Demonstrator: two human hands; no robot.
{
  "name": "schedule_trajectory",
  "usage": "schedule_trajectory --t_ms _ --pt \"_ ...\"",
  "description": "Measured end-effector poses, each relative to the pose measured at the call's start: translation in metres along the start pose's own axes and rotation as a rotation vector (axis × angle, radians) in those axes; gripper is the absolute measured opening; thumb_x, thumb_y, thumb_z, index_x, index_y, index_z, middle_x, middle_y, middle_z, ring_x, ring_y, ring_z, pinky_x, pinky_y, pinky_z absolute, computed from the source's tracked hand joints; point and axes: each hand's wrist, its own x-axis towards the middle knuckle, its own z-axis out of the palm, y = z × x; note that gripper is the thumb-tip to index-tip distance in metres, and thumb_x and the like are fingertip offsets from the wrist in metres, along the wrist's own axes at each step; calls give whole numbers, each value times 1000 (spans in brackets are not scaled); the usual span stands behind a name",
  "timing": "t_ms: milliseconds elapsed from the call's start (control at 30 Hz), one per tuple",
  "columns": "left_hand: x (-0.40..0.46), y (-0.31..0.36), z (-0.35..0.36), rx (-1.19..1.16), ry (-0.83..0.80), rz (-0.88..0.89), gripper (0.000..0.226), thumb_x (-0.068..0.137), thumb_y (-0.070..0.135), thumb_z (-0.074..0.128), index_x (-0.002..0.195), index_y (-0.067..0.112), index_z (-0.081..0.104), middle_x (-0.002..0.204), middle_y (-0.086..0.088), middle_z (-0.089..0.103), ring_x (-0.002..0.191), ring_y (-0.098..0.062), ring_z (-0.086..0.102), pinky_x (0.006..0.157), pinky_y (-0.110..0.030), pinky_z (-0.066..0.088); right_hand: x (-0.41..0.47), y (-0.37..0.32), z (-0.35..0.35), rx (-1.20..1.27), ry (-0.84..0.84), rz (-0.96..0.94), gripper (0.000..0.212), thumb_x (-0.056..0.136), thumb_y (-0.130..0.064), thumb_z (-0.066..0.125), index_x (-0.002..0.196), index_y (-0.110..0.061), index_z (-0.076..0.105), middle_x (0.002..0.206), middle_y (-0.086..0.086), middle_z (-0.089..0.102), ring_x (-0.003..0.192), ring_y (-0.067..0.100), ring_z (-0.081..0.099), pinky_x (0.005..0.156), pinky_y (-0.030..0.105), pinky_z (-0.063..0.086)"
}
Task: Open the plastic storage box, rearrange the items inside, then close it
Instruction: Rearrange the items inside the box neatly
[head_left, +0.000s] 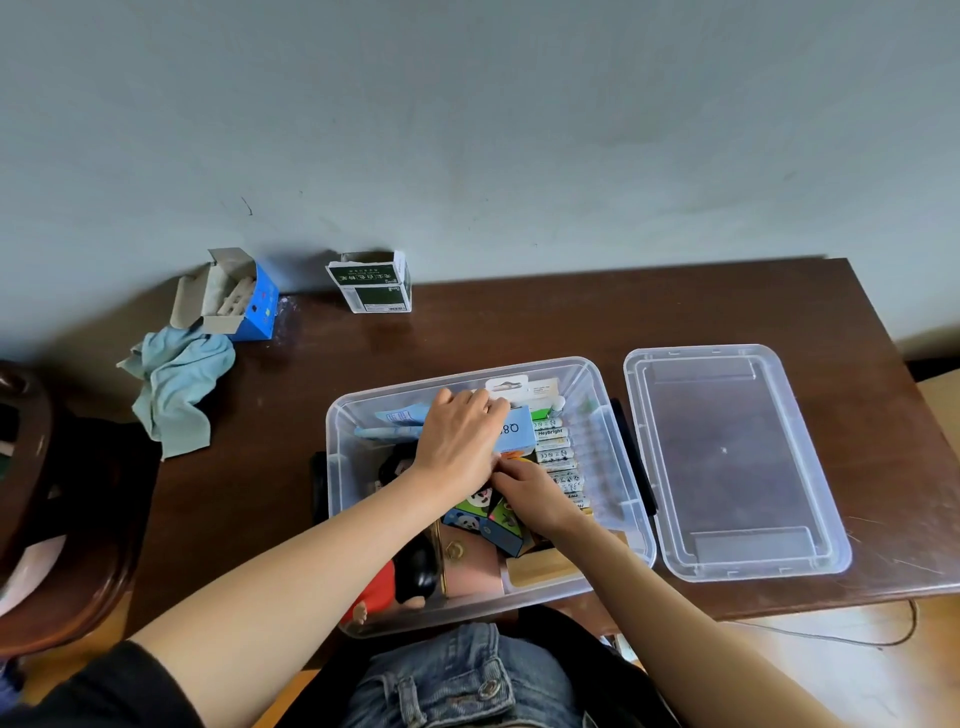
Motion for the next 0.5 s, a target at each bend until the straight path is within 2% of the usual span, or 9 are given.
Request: schedule_trajectory --t_ms 100,167,300,400,500 --pt "1 1 2 -16 19 1 45 84 42 63 121 17 53 114 -3 55 108 -24 46 88 -35 32 -1 0 0 -24 1 4 27 95 -13 42 95 7 60 83 17 59 78 23 54 70 33 40" --pt "2 1 0 -32 29 1 44 85 47 60 117 17 59 111 -3 53 106 -23 44 85 -35 33 -1 0 0 -30 0 -1 28 96 -15 42 99 7 59 91 21 63 82 28 58 73 35 43" --pt "8 2 -6 -170 -38 -64 37 84 39 65 110 13 59 109 -2 49 95 -22 54 69 -30 38 -1 0 -1 -51 -1 -27 26 96 -20 45 103 -3 63 94 7 62 93 24 58 79 35 43" --pt "11 2 -8 -263 -86 -88 40 82 35 69 111 10 57 111 -4 47 91 -25 58 64 -30 41 2 4 -1 -101 12 -13 29 95 -27 47 112 -12 66 116 7 61 109 24 54 95 38 43" --pt "11 0 -8 -341 -93 -110 45 81 34 72 116 10 57 112 -4 46 95 -25 58 70 -33 47 6 7 -3 -170 27 9 33 94 -33 46 119 -23 64 133 2 52 123 22 44 107 42 33"
